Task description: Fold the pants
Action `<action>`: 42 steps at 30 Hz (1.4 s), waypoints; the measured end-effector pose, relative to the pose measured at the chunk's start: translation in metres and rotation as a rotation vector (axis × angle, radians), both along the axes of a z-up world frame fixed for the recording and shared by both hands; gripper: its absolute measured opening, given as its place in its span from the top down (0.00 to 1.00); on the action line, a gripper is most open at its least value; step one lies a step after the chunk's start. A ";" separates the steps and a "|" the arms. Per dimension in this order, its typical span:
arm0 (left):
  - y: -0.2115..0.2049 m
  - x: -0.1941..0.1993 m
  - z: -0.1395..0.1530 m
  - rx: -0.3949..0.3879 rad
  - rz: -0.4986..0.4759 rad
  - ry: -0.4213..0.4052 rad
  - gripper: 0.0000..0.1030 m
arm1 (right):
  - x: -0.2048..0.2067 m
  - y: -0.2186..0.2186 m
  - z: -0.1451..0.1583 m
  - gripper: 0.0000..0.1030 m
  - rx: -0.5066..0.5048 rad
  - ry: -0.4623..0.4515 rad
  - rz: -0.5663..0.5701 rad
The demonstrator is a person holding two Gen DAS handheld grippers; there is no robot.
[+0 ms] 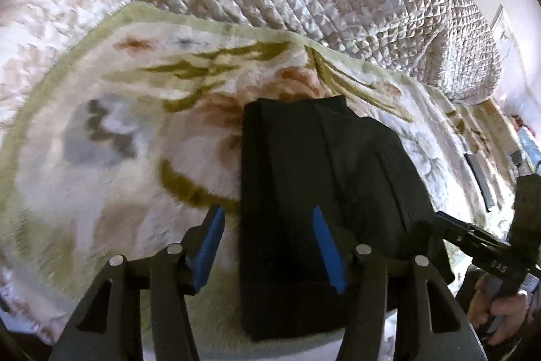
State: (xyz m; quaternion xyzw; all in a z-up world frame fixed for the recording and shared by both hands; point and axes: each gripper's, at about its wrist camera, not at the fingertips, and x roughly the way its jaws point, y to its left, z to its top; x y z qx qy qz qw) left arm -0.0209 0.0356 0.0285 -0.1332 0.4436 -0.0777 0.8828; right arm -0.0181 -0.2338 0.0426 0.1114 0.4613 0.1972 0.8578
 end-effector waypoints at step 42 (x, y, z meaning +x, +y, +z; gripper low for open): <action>0.046 0.110 0.044 -0.083 -0.012 -0.134 0.77 | 0.125 0.066 0.043 0.84 0.221 -0.055 0.095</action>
